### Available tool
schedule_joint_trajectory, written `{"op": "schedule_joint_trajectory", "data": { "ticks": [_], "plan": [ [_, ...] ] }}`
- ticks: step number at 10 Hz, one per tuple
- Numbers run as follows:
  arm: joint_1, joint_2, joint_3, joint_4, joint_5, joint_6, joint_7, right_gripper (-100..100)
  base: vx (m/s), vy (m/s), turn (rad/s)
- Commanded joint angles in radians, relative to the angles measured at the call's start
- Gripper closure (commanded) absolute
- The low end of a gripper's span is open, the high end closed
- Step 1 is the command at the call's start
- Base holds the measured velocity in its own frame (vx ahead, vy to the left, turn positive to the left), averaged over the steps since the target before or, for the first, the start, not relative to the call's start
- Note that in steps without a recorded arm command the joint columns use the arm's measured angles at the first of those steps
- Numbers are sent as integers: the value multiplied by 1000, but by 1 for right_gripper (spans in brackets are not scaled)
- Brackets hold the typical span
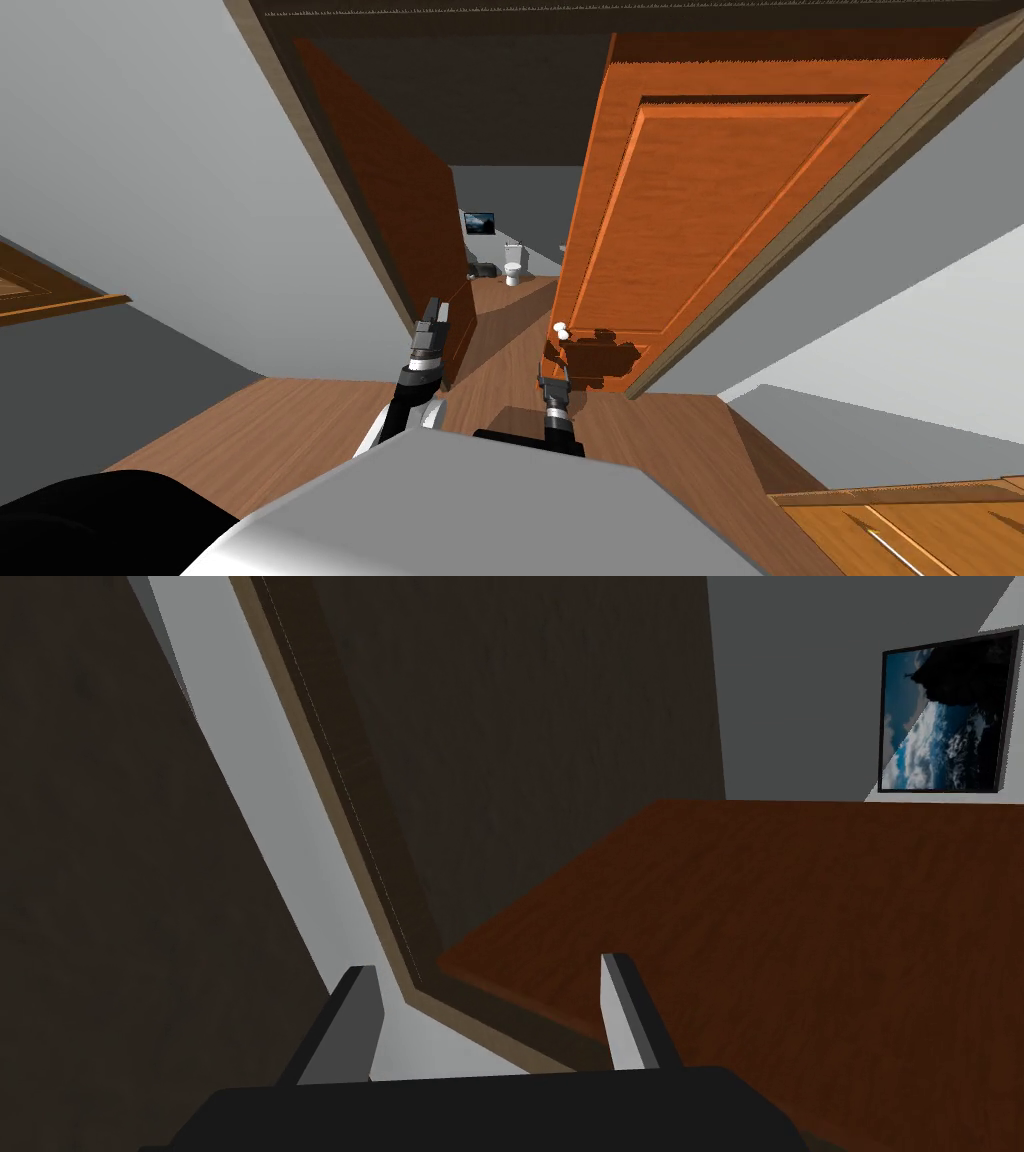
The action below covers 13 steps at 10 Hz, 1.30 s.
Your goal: Push the door open
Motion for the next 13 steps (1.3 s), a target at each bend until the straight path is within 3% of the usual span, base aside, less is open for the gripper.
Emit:
{"op": "schedule_joint_trajectory", "data": {
  "ticks": [1,8,11,12,13],
  "plan": [
    [-10,0,19,32,-20,-18,-18,-100,54,-119,147],
    [-51,-15,120,168,-147,-95,-101,-100,69,-179,171],
    [-61,-18,146,202,-179,-114,-122,-100,64,-163,133],
    [-58,-19,138,188,-173,-107,-113,-100,37,-82,24],
    [-72,-8,93,212,-141,-97,-130,-100,10,-23,102]
  ]
}}
